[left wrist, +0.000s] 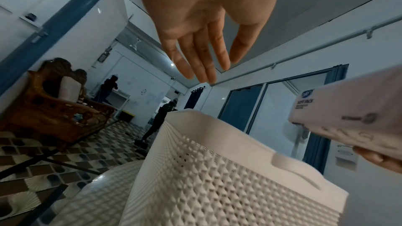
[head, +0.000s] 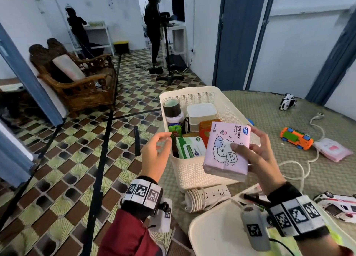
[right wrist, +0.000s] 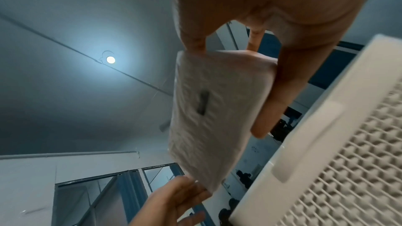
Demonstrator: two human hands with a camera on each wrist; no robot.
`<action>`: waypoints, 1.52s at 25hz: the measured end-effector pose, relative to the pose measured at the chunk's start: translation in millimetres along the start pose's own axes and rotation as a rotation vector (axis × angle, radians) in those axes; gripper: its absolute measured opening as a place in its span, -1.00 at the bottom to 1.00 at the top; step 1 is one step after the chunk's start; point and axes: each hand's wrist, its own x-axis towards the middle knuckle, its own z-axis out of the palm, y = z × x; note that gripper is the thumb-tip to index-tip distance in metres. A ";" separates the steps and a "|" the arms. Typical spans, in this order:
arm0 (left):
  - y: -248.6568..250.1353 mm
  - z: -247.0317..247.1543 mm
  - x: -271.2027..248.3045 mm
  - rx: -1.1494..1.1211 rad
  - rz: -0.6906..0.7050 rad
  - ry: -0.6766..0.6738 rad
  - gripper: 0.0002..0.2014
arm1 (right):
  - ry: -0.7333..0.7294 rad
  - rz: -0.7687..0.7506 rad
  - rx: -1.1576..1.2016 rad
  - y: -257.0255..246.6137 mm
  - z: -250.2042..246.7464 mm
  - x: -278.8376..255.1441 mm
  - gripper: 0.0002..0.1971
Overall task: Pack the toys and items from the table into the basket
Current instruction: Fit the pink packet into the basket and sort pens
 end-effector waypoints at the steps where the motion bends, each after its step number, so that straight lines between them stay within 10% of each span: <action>1: -7.8 -0.4 14.9 -0.013 0.003 -0.019 -0.81 | 0.025 -0.010 -0.015 -5.1 10.0 11.2 -0.30; 19: -110.2 -1.3 189.1 -0.022 -0.070 -0.410 -0.62 | 0.381 -0.104 -0.469 -31.5 107.8 168.9 -0.34; 26: -134.3 20.0 239.6 -0.014 -0.213 -0.536 0.06 | 0.406 0.148 -0.510 30.8 95.1 243.1 -0.25; 34: -170.1 28.6 244.9 -0.342 -0.339 -0.552 -0.16 | 0.545 0.569 -0.661 92.1 58.9 269.4 -0.29; 38: -177.5 36.4 242.4 -0.424 -0.321 -0.509 -0.14 | 0.494 0.537 -1.009 93.7 55.5 262.7 -0.21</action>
